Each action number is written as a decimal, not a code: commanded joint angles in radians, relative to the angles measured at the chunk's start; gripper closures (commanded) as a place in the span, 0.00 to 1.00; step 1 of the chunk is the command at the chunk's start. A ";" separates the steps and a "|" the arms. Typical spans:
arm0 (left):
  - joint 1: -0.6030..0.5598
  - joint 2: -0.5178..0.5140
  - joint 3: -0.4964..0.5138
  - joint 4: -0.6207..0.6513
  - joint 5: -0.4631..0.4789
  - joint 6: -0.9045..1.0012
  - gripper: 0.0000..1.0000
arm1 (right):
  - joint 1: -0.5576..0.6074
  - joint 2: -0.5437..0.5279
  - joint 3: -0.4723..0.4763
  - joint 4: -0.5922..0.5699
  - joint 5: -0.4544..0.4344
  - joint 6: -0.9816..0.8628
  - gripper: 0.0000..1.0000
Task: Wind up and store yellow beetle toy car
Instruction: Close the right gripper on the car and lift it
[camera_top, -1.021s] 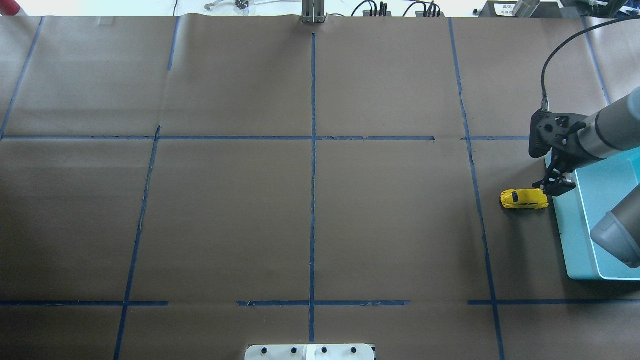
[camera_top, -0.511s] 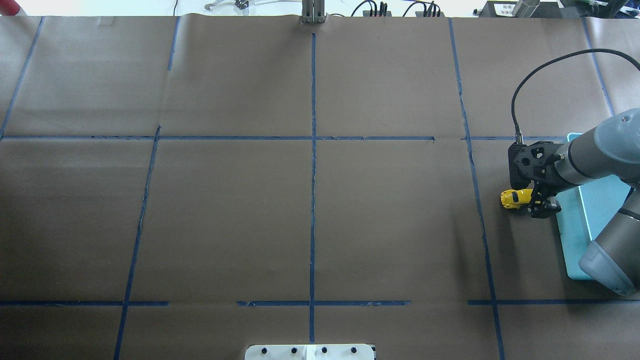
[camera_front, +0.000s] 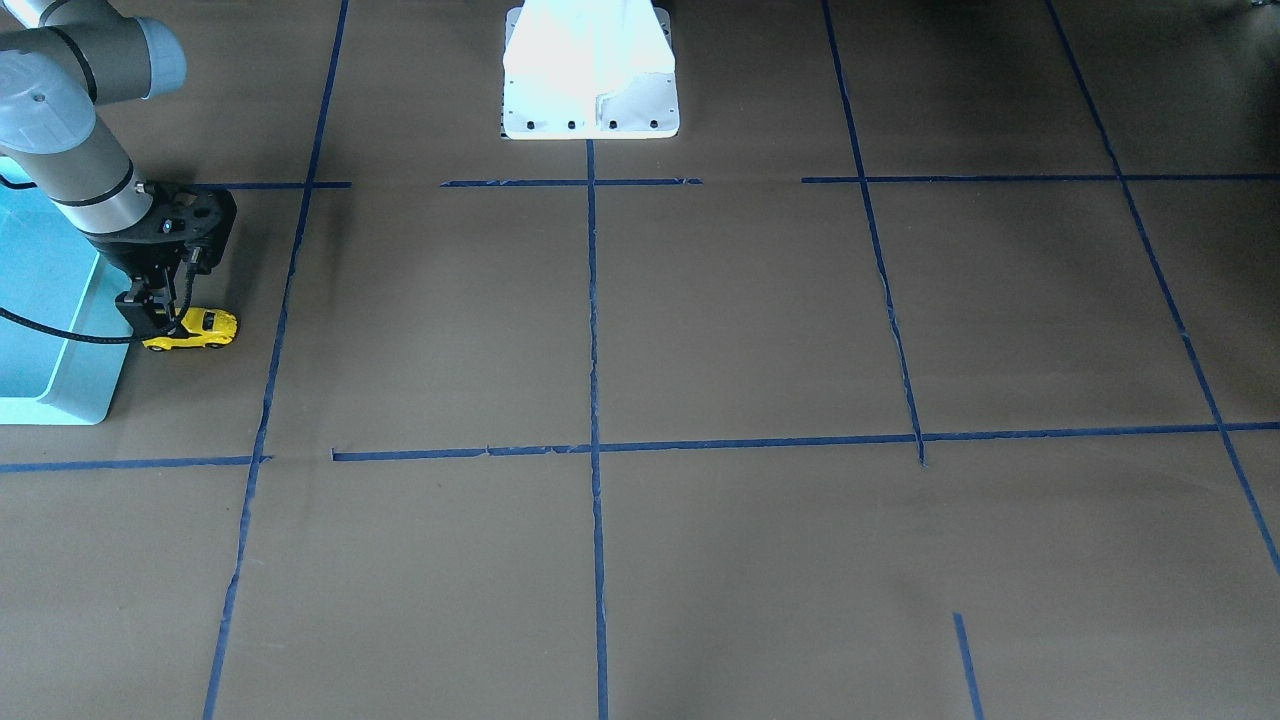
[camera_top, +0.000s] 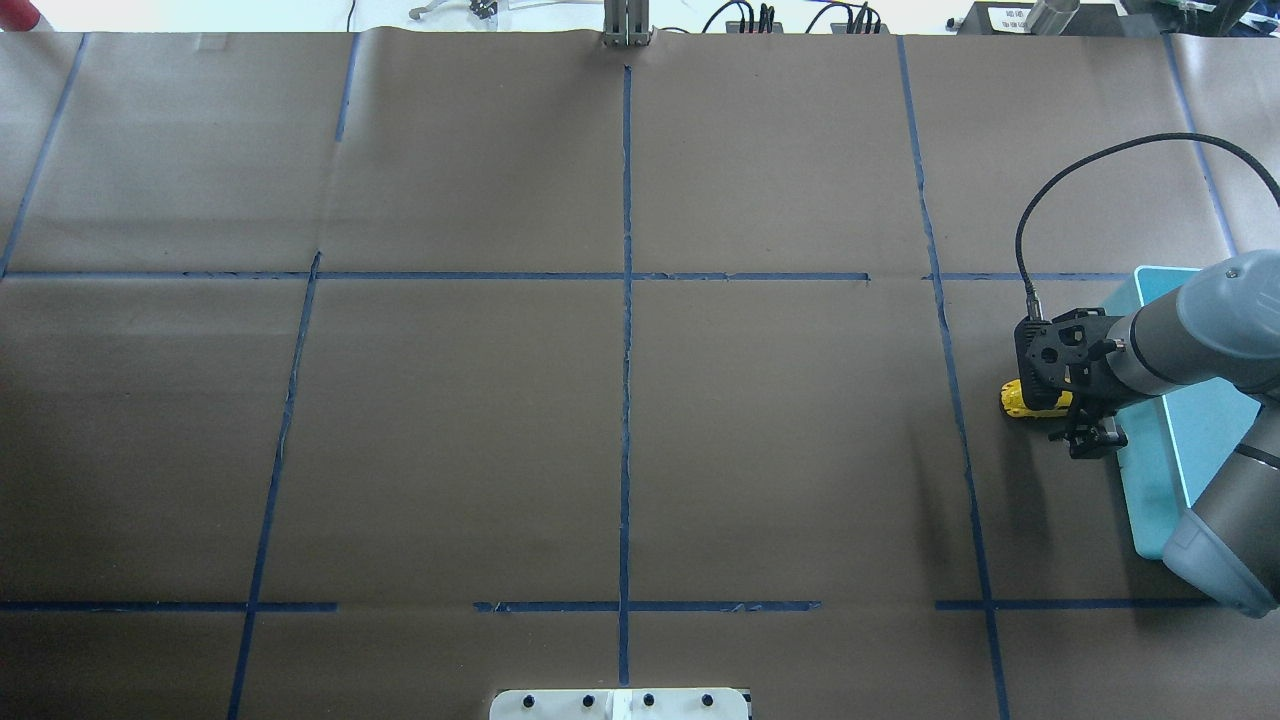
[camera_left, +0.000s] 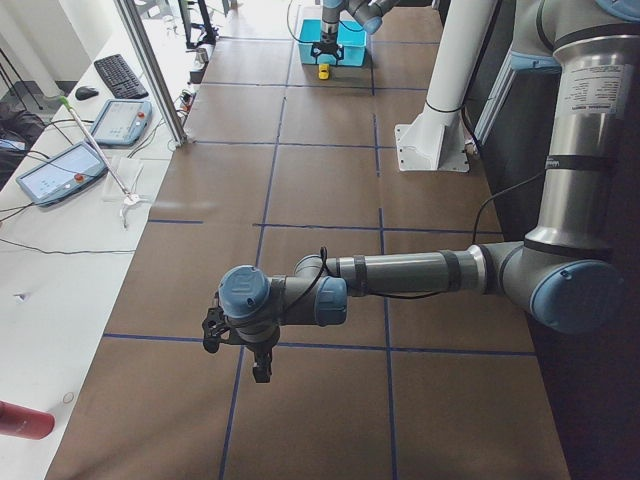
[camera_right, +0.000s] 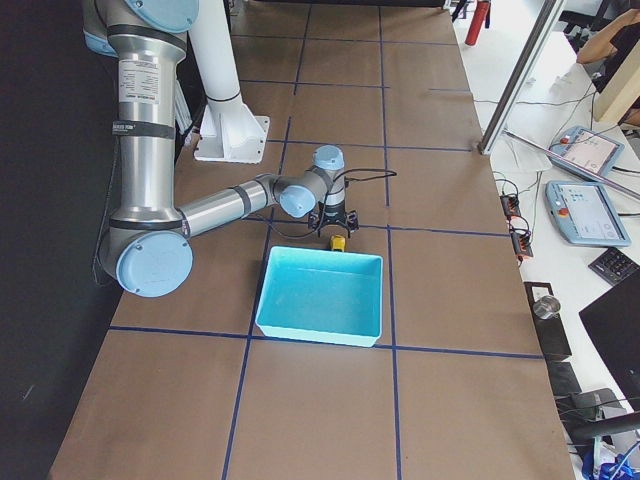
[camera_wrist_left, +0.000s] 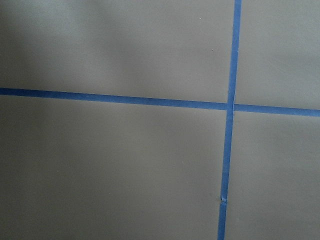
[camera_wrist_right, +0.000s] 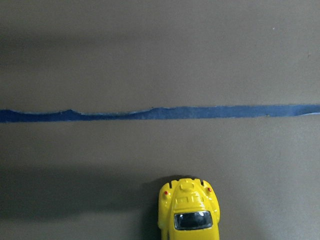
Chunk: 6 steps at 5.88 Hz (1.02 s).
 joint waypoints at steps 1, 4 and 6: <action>0.000 -0.006 0.001 0.003 0.000 0.000 0.00 | -0.008 0.000 -0.013 -0.001 -0.021 -0.001 0.00; 0.000 -0.007 0.001 0.004 0.000 0.001 0.00 | -0.012 0.010 -0.054 0.002 -0.018 -0.006 0.00; 0.000 -0.007 0.000 0.007 0.000 0.001 0.00 | -0.017 0.017 -0.072 0.002 -0.017 -0.008 0.08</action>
